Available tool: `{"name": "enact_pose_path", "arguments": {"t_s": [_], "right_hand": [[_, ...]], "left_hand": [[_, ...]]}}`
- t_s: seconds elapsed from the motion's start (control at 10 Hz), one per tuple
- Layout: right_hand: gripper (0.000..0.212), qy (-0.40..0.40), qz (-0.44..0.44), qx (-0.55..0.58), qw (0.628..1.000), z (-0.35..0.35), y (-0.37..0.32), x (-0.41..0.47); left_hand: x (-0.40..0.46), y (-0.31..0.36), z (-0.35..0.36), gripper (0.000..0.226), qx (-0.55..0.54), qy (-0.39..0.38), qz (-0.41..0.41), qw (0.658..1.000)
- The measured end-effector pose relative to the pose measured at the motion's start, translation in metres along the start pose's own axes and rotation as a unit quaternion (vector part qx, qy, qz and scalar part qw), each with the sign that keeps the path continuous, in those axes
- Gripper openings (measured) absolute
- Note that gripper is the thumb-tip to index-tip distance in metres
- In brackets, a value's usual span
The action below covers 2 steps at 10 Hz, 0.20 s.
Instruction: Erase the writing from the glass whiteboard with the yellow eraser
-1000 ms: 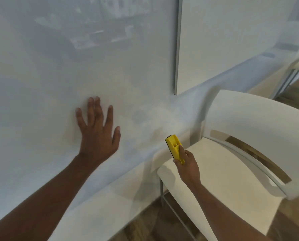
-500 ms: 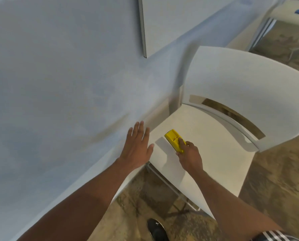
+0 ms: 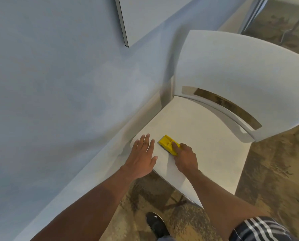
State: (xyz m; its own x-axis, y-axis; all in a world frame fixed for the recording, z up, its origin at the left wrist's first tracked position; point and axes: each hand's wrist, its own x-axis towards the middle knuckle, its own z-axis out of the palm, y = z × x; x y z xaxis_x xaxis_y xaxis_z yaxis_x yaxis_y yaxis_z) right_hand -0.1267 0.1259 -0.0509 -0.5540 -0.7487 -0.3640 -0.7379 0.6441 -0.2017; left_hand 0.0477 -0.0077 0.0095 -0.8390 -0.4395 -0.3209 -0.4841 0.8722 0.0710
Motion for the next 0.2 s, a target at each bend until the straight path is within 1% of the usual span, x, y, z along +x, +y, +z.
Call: {"name": "enact_pose_path", "arguments": {"t_s": [0.1, 0.2], "right_hand": [[0.063, 0.011, -0.014, -0.008, 1.000, 0.0041, 0.0001, -0.0016], [0.065, 0.027, -0.004, -0.004, 1.000, 0.0012, -0.0031, -0.0025]], "left_hand": [[-0.0105, -0.0008, 0.0005, 0.073, -0.002, 0.000, -0.015, 1.000], [-0.0174, 0.0011, 0.0012, 0.073, -0.002, 0.006, -0.025, 1.000]]}}
